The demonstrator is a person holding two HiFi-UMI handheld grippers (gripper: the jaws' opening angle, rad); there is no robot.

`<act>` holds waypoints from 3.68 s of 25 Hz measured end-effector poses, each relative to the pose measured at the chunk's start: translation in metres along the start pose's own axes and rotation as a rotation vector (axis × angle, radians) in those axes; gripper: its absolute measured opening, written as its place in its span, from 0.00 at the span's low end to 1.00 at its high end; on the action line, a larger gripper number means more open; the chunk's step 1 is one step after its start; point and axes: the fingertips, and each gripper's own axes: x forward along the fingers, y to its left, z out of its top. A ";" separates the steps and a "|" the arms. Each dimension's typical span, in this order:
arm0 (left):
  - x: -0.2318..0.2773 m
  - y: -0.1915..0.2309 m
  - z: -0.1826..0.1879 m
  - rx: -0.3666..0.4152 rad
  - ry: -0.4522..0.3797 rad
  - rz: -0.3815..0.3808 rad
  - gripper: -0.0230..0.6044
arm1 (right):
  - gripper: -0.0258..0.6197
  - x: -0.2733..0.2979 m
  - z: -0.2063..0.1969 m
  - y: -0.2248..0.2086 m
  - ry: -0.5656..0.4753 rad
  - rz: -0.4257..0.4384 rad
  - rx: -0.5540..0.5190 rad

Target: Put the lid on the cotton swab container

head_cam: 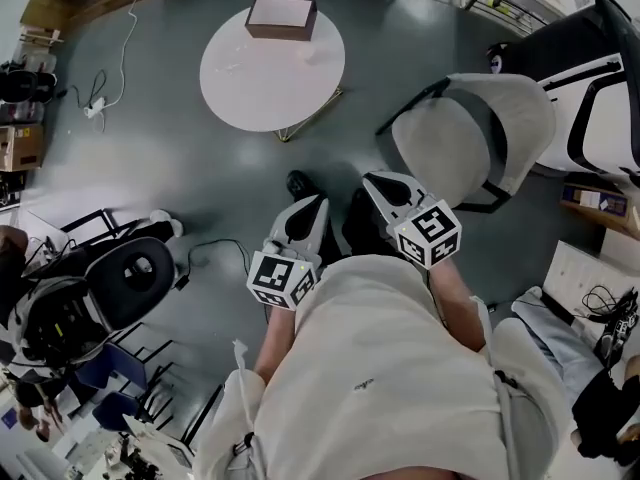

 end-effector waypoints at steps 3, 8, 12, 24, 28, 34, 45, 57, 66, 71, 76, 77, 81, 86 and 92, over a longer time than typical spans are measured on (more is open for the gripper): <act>-0.001 0.022 0.007 -0.009 -0.011 0.034 0.05 | 0.05 0.018 0.007 0.003 0.014 0.021 -0.012; 0.009 0.060 0.030 0.011 -0.031 0.031 0.05 | 0.05 0.050 0.033 0.000 0.009 0.015 -0.023; 0.019 0.097 0.062 0.034 -0.062 0.014 0.05 | 0.05 0.082 0.062 -0.005 0.001 0.002 -0.035; 0.033 0.213 0.135 0.102 -0.087 -0.024 0.05 | 0.05 0.180 0.147 -0.023 -0.043 -0.086 -0.036; 0.033 0.240 0.138 0.099 -0.075 -0.036 0.05 | 0.05 0.201 0.151 -0.024 -0.032 -0.115 -0.025; 0.046 0.264 0.138 0.097 -0.043 -0.056 0.05 | 0.05 0.215 0.152 -0.033 0.001 -0.138 -0.029; 0.105 0.266 0.167 0.056 -0.068 0.049 0.05 | 0.05 0.236 0.173 -0.106 0.059 -0.047 -0.059; 0.166 0.268 0.186 -0.049 -0.116 0.277 0.05 | 0.05 0.296 0.172 -0.181 0.255 0.181 -0.297; 0.169 0.260 0.178 -0.107 -0.115 0.424 0.05 | 0.05 0.334 0.113 -0.203 0.433 0.311 -0.428; 0.170 0.249 0.160 -0.145 -0.086 0.460 0.05 | 0.05 0.351 0.083 -0.217 0.492 0.325 -0.505; 0.171 0.251 0.149 -0.175 -0.092 0.483 0.05 | 0.05 0.371 0.065 -0.230 0.520 0.302 -0.562; 0.173 0.253 0.146 -0.180 -0.089 0.479 0.05 | 0.05 0.376 0.063 -0.232 0.523 0.296 -0.573; 0.178 0.258 0.132 -0.200 -0.066 0.473 0.05 | 0.05 0.389 0.050 -0.239 0.541 0.278 -0.607; 0.186 0.259 0.121 -0.223 -0.051 0.467 0.05 | 0.05 0.401 0.039 -0.247 0.551 0.266 -0.669; 0.189 0.259 0.117 -0.225 -0.040 0.467 0.05 | 0.05 0.412 0.037 -0.253 0.550 0.264 -0.683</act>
